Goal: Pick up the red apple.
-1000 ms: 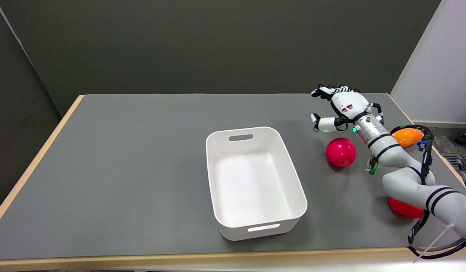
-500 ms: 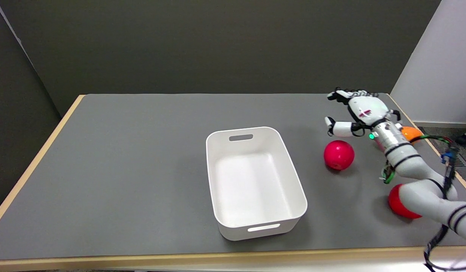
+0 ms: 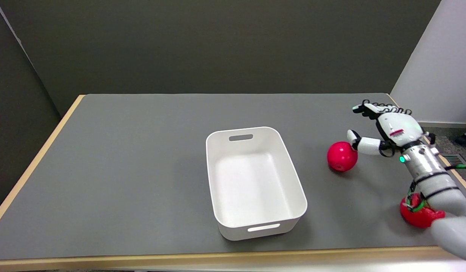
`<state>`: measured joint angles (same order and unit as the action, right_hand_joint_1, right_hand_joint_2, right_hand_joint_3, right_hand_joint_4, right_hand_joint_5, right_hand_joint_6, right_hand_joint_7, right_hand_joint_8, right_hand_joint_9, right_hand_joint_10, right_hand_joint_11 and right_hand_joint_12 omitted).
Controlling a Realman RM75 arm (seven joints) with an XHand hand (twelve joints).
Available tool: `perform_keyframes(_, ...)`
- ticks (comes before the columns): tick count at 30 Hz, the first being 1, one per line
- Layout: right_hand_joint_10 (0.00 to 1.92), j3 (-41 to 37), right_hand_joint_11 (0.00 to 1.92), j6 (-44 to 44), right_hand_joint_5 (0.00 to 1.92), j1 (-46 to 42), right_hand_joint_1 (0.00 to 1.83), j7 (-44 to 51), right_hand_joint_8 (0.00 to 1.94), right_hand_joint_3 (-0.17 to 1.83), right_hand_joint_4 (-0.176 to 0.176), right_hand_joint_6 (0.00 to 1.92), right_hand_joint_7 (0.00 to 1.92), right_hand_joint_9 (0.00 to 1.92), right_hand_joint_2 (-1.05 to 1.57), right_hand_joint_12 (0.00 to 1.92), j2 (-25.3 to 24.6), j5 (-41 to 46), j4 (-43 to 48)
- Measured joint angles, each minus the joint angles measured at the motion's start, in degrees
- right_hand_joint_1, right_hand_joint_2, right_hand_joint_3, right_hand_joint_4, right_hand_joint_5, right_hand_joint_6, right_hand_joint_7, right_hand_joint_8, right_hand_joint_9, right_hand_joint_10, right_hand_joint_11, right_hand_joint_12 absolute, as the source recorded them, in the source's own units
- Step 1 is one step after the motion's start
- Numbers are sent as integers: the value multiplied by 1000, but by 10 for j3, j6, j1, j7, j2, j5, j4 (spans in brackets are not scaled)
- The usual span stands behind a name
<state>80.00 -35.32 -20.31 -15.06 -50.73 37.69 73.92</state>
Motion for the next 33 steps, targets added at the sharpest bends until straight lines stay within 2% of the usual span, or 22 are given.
perform_keyframes(7, 944, -8, 335, -48, 342, -72, 371, 6, 557, 928, 118, 675, 508, 438, 672, 1475, -11, 13, 46)
perform_keyframes(16, 942, 10, 334, -85, 341, -122, 370, 9, 549, 927, 118, 674, 503, 434, 671, 1477, -6, 15, 92)
perform_keyframes(33, 923, 77, 302, -94, 334, -79, 362, 9, 509, 884, 122, 654, 492, 405, 695, 1414, 15, 19, 56)
